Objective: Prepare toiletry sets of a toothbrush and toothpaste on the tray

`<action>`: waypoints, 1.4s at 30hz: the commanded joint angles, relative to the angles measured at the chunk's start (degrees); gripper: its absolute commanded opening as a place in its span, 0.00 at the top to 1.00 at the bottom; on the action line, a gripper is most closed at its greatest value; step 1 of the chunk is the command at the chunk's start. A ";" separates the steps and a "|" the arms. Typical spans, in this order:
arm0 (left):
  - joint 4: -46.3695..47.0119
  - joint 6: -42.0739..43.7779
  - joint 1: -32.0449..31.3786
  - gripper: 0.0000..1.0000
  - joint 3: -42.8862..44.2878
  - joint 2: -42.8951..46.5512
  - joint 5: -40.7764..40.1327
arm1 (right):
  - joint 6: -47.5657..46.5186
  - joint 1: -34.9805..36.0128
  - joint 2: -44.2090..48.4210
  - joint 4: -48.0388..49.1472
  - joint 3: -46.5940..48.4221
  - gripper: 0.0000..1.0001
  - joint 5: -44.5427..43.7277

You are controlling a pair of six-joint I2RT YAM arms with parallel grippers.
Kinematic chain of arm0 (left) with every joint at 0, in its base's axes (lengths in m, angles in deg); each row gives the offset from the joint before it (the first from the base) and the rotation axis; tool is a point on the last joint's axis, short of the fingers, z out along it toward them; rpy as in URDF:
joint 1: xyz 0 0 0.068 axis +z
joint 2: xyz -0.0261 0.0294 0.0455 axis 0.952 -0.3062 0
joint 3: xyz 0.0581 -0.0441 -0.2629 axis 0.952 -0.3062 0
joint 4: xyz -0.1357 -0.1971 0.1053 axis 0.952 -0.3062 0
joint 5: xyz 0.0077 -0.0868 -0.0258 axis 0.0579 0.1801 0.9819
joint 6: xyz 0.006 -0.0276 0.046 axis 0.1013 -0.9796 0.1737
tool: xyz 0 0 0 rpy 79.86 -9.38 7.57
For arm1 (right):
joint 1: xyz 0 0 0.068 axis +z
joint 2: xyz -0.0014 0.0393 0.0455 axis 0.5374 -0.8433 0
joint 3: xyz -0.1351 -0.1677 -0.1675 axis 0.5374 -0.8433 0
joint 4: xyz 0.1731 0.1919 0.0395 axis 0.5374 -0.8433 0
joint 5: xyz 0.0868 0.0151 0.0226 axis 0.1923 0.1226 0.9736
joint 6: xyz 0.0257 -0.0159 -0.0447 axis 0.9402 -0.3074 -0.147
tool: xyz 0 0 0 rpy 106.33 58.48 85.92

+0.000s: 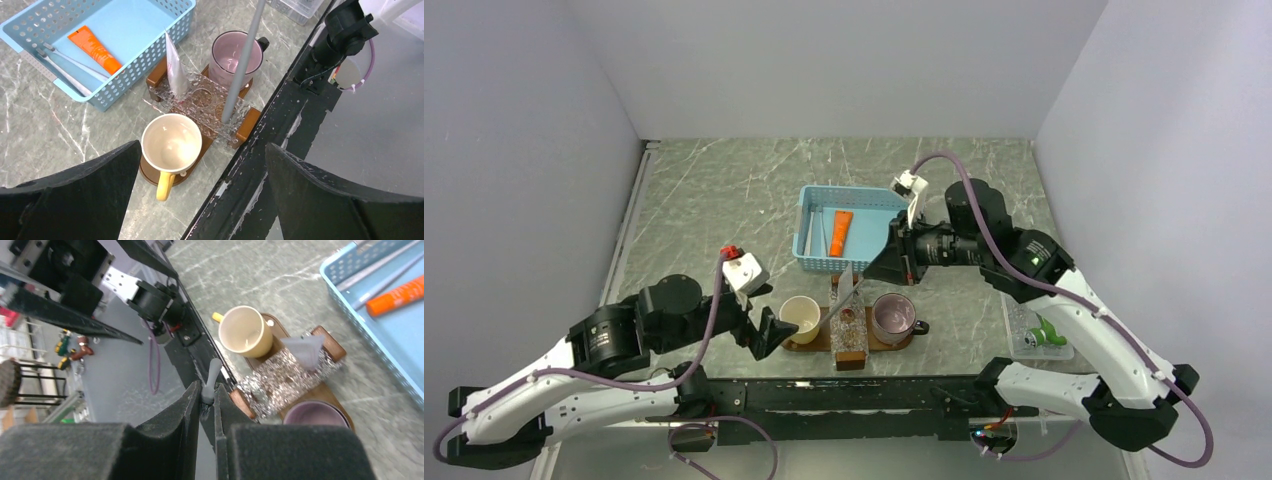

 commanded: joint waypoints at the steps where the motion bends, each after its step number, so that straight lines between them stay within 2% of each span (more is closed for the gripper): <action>1: 3.21 -1.56 -0.25 0.01 -1.52 1.87 -3.14 | -6.94 0.46 2.63 -8.63 3.25 1.00 -5.52; 6: 3.74 -2.24 -0.25 0.00 -4.29 3.77 -5.70 | -9.35 1.42 3.86 -12.64 4.07 1.00 -9.48; 11: 3.20 -2.84 -0.25 0.00 -5.98 4.72 -7.75 | -9.43 5.56 4.53 -13.04 3.89 1.00 -13.10; 18: 1.34 -3.46 -0.25 0.01 -5.85 4.59 -8.86 | -7.35 15.68 4.20 -11.89 4.33 1.00 -24.35; 23: -0.65 -4.15 -0.25 0.01 -5.48 4.77 -11.91 | -5.75 22.72 1.45 -12.31 5.48 1.00 -37.78; 28: -1.80 -5.92 -0.25 0.00 -5.86 5.99 -16.83 | -4.80 26.46 -2.57 -14.31 8.55 1.00 -46.18; 35: -3.75 -7.51 -0.25 0.01 -6.50 7.94 -19.32 | -3.74 26.90 -6.91 -14.12 9.73 1.00 -49.38; 42: -4.34 -7.88 -0.25 0.01 -6.76 8.94 -19.22 | -3.49 26.93 -10.46 -10.64 9.33 1.00 -48.04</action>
